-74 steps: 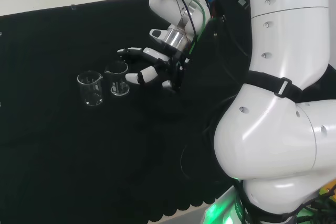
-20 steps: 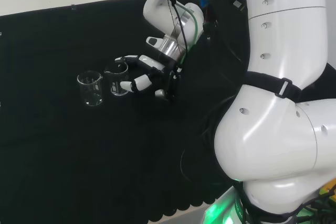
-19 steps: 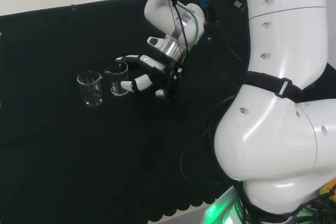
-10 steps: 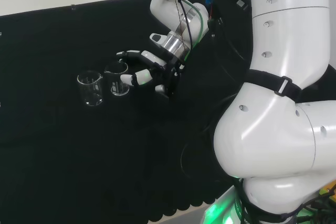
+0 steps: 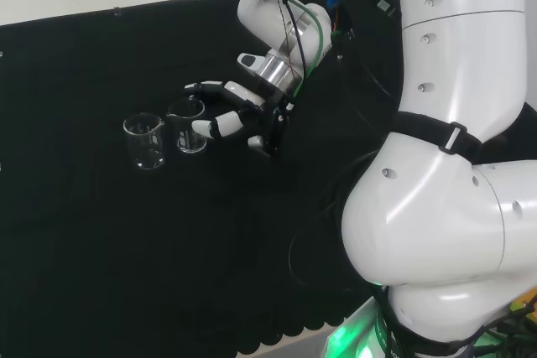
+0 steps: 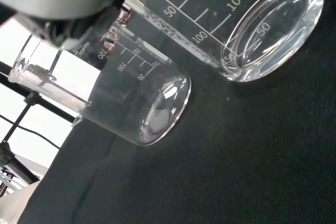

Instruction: Pick up the beaker on the right.

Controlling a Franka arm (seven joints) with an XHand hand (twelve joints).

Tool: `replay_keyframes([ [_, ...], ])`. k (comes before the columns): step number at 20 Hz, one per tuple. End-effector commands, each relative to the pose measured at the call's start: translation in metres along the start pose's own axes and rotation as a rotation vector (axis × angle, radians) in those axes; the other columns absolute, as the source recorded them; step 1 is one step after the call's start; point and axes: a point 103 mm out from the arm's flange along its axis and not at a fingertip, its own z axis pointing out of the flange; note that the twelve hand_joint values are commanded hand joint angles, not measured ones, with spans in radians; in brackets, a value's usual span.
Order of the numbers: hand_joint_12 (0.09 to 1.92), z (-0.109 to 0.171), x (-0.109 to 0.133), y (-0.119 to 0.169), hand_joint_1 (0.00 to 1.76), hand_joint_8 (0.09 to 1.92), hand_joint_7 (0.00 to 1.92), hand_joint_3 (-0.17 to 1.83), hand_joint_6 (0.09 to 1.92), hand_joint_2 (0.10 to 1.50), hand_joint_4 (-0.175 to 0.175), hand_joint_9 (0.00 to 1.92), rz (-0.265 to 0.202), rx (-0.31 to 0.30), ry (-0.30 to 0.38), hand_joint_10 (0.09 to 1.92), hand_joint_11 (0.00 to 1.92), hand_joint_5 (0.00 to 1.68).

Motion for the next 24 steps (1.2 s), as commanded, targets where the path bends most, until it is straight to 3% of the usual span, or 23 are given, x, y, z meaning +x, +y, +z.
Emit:
replay_keyframes([
  [1, 1.25, 0.000, 0.000, 0.000, 0.87, 0.59, 0.38, 1.04, 0.09, 0.32, -0.026, 0.44, 0.000, 0.003, -0.002, 0.56, 0.00, 0.44],
  [4, 1.25, 0.000, 0.000, 0.000, 0.87, 0.59, 0.38, 1.04, 0.09, 0.32, -0.026, 0.44, -0.005, 0.007, -0.003, 0.56, 0.00, 0.44],
  [6, 1.25, 0.013, 0.007, 0.008, 0.87, 0.60, 0.38, 1.04, 0.09, 0.32, -0.026, 0.44, -0.050, 0.089, -0.018, 0.56, 0.00, 0.44],
  [9, 1.25, 0.022, 0.013, 0.013, 0.87, 0.60, 0.38, 1.04, 0.09, 0.32, -0.027, 0.44, -0.068, 0.123, -0.028, 0.56, 0.00, 0.44],
  [24, 1.26, 0.023, 0.012, 0.014, 0.86, 0.60, 0.38, 1.04, 0.09, 0.32, -0.028, 0.45, -0.082, 0.136, -0.029, 0.56, 0.00, 0.44],
])
